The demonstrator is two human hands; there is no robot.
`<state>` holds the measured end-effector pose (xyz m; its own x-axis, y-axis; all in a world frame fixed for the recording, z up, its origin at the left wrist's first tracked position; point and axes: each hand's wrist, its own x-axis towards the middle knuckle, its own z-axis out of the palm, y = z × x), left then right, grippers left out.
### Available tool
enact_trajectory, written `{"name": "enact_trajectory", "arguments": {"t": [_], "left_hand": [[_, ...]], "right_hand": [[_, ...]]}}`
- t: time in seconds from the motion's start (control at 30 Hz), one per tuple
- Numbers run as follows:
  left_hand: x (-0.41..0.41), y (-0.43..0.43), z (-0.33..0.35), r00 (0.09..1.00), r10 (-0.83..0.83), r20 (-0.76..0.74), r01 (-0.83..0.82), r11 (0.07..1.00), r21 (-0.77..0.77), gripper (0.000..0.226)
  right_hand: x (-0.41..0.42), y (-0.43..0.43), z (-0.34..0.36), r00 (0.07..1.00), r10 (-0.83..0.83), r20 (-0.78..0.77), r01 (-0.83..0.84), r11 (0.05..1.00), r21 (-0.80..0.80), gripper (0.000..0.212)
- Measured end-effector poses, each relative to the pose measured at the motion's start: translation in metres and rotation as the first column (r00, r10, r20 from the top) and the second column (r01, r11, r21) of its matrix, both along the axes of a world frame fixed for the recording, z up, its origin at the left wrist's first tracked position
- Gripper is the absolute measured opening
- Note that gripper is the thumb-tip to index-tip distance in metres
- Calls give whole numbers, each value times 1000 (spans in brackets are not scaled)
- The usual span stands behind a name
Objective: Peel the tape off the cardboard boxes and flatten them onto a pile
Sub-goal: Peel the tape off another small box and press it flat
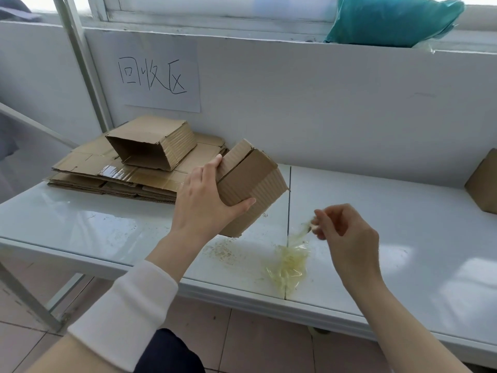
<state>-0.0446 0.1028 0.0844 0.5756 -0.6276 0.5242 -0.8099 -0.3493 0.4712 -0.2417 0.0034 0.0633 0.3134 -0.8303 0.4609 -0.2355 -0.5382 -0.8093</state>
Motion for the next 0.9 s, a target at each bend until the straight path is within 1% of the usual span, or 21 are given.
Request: {"name": "enact_trajectory", "arguments": {"t": [0.07,0.1,0.17,0.2,0.27,0.3,0.33,0.4,0.43,0.47,0.5,0.53,0.57,0.6,0.63,0.67,0.7,0.77,0.83,0.9], "left_hand": [[0,0,-1,1000,0,-6,0,1000,4,98],[0,0,-1,1000,-2,-8,2,1000,4,98],[-2,-1,-1,1000,-5,-5,5,1000,5,98],[-3,0,-1,1000,-7,-3,7,1000,7,98],[-5,-1,-1,1000,-10,1,10,1000,9,98],[-6,-1,-1,1000,-10,1,10,1000,7,98],[-7,-1,0,1000,-11,1,11,1000,6,98],[-9,-1,1,1000,-16,2,16,1000,7,98],[-10,-1,2,1000,-17,4,17,1000,9,98],[-11,-1,2,1000,-16,4,16,1000,13,98],[-12,-1,2,1000,-14,6,13,1000,16,99],[-13,-1,2,1000,-12,7,11,1000,15,99],[-14,-1,2,1000,-9,9,9,1000,11,99],[-15,-2,2,1000,-6,12,6,1000,6,99],[-16,-3,2,1000,-3,17,3,1000,2,98],[-18,-4,2,1000,-3,28,3,1000,-2,99],[-21,-5,2,999,-9,43,9,1000,-1,100],[-26,-5,2,996,-54,75,53,999,10,106],[-29,-1,3,986,-145,87,144,989,14,109],[-27,5,4,970,-222,96,222,975,8,100]], "right_hand": [[4,5,-11,994,69,-90,-56,990,132,14],[4,6,-21,977,104,-184,-68,979,194,16],[3,10,-43,894,177,-412,-64,960,274,13],[3,11,-52,849,196,-491,-54,956,288,13],[4,12,-59,799,185,-573,-23,961,277,19],[5,12,-57,779,156,-607,2,968,251,28],[5,10,-53,740,112,-663,36,978,206,41],[1,3,-46,596,14,-803,97,991,89,67],[-3,-1,-43,542,-5,-840,119,990,70,76],[-8,-4,-42,544,6,-839,133,987,93,78],[-12,-5,-41,614,31,-788,130,982,140,75],[-15,-6,-40,728,48,-684,107,978,182,67],[-16,-4,-37,843,48,-536,66,979,192,55],[-14,0,-30,925,51,-376,19,983,182,43],[-9,6,-19,969,80,-235,-38,983,177,34],[-3,13,-8,983,140,-119,-114,973,199,32],[4,21,4,977,214,-10,-206,950,233,35],[17,33,21,931,305,198,-356,877,322,45],[27,38,31,892,289,349,-421,812,404,50],[34,36,37,890,224,397,-400,803,442,51]]}}
